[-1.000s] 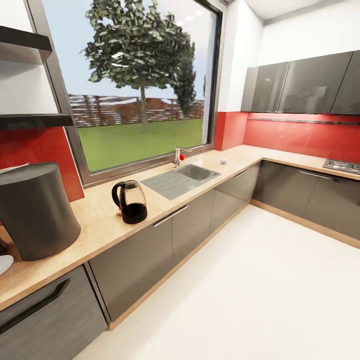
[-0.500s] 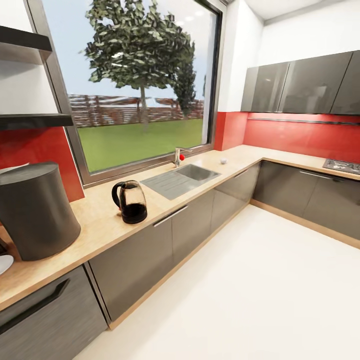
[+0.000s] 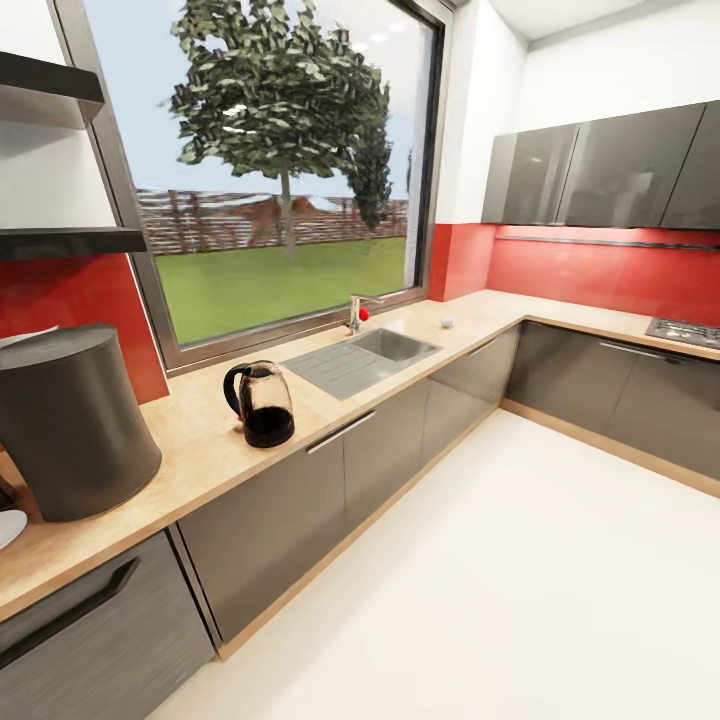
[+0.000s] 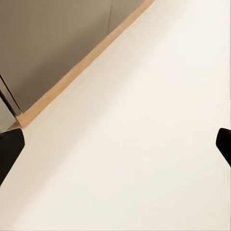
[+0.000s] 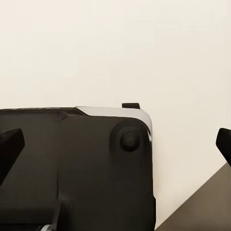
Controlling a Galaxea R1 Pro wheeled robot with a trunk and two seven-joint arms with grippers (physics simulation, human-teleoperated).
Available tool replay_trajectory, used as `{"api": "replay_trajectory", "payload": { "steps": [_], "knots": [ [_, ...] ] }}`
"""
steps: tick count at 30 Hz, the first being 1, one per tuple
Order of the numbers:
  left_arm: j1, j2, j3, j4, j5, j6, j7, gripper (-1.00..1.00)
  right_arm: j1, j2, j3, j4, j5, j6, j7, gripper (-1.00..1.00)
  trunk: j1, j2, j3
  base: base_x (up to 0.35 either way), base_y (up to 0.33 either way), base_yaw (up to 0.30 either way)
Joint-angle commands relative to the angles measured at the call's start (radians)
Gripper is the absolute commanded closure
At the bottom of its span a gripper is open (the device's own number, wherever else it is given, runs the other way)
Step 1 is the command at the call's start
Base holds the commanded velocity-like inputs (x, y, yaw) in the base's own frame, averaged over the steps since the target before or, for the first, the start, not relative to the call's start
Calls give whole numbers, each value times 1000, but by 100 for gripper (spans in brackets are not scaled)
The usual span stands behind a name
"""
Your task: Set up a coffee station on the kitchen countertop: keep the coffee maker on the countertop, move the bottle of coffee from the kitchen shelf to the counter next to the coffee maker, place a paper coffee filter on top of the coffee maker, put the saucer next to the coffee maker with the coffee cup on the saucer, and place the electric kettle next to the coffee maker.
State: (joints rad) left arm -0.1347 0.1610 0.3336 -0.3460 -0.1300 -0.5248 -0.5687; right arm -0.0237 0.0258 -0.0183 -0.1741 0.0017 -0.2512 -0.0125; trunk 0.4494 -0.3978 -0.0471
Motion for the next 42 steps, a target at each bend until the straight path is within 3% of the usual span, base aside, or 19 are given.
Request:
{"api": "replay_trajectory", "payload": {
  "steps": [1,8,9,12,17,21,24,28,32,37,39,40,41,42],
  "knots": [
    [-7,-1,8,-5,-11,1,-10,-100,-1,0,-1,1,0,-3,-1,-100,1,-2,-2,0,0,0],
    [-47,-2,10,-44,-10,40,-49,-100,-1,2,1,1,1,-5,-1,-100,1,-2,-2,0,0,0],
    [-403,-2,11,-162,-8,442,-554,-100,-1,2,2,1,1,-5,-1,-100,1,-2,-2,0,0,0],
    [-424,-6,15,-302,8,586,-595,-100,-1,3,3,2,1,-5,-1,-100,1,-2,-2,0,0,0],
    [-432,-35,10,-530,70,779,-608,-100,-1,3,5,2,2,-5,-1,-100,1,-2,-2,0,0,0],
    [-455,-59,7,-673,87,903,-608,-100,-1,5,6,2,3,-5,-1,-100,1,-2,-2,0,0,0],
    [-490,-76,7,-719,90,960,-607,-100,-1,5,6,2,3,-5,-1,-100,1,-2,-2,0,0,0],
    [-578,-86,6,-738,84,1005,-600,-100,-1,5,6,2,3,-5,-1,-100,1,-2,-2,0,0,0],
    [-614,-68,6,-741,69,1013,-557,-100,-1,3,5,2,3,-5,-1,-100,1,-2,-2,0,0,0],
    [-619,8,10,-742,35,1013,-512,-100,-1,-2,0,3,2,-4,-2,-100,1,-2,-2,0,0,0],
    [-614,19,14,-745,31,1007,-496,-100,-1,-5,0,3,2,-4,-4,-100,1,-2,-2,0,0,0],
    [-611,22,14,-747,30,1004,-470,-100,-1,-6,-1,3,0,-3,-5,-100,1,-2,-2,0,0,0],
    [-606,25,7,-749,28,999,-390,-100,-1,-6,-2,3,-1,-3,-7,-100,1,-2,-2,0,0,0],
    [-606,25,6,-749,28,998,-364,-100,-1,-6,-3,2,-1,-3,-10,-100,1,-2,-2,0,0,0]
  ]
}}
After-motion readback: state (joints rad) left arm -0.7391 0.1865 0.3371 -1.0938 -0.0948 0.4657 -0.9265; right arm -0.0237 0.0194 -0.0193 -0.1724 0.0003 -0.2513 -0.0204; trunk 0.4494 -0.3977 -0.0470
